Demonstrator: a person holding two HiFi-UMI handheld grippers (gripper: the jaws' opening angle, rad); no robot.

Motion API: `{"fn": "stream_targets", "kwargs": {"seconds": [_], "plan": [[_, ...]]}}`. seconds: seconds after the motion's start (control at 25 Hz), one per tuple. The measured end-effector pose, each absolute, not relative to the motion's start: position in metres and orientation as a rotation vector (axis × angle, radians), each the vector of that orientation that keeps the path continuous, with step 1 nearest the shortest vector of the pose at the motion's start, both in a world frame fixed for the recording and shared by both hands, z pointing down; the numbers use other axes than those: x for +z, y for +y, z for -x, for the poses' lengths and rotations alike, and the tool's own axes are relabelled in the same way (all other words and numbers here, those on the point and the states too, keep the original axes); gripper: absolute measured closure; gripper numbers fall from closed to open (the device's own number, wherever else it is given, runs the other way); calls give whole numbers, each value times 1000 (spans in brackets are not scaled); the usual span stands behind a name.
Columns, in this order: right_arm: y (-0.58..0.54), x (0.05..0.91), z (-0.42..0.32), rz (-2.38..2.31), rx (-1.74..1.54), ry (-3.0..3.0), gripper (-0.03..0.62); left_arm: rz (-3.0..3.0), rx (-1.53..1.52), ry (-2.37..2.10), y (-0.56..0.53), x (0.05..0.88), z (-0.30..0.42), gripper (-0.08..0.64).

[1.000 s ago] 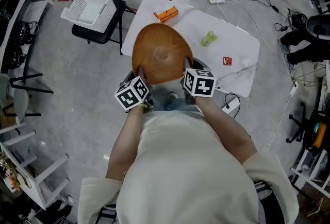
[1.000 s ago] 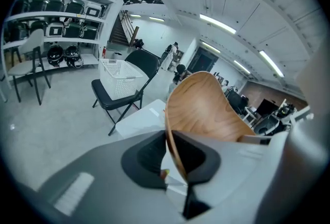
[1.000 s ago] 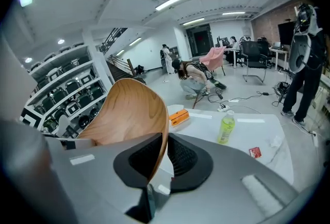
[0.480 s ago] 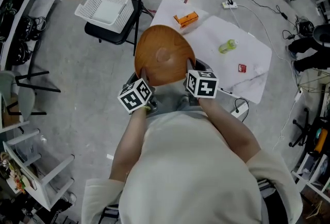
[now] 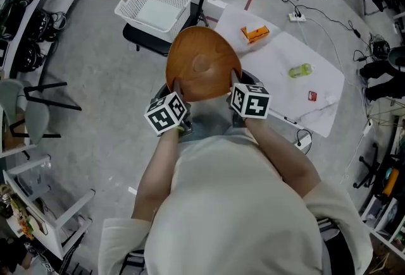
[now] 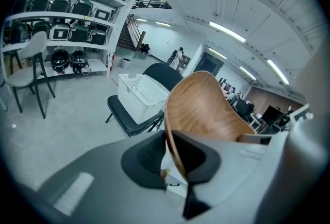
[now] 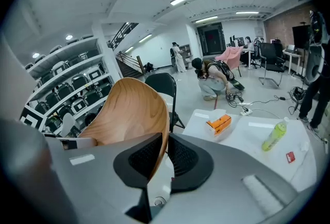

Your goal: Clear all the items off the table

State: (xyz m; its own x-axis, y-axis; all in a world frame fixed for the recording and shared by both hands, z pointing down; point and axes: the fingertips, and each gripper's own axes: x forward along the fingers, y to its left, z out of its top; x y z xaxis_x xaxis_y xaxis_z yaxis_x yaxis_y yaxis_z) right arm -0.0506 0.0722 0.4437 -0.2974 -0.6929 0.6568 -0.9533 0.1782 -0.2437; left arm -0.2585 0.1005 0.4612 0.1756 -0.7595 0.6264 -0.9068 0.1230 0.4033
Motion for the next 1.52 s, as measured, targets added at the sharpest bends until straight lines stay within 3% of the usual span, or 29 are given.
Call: {"fn": "stream_targets", "kwargs": {"seconds": [0.64, 1.52], "plan": [[29, 441, 190, -1541, 881, -2080, 563, -1633, 209, -1625, 62, 458, 398, 523], [-110, 452, 239, -1414, 885, -2130, 563, -1541, 172, -1696, -57, 464, 442, 525]]}}
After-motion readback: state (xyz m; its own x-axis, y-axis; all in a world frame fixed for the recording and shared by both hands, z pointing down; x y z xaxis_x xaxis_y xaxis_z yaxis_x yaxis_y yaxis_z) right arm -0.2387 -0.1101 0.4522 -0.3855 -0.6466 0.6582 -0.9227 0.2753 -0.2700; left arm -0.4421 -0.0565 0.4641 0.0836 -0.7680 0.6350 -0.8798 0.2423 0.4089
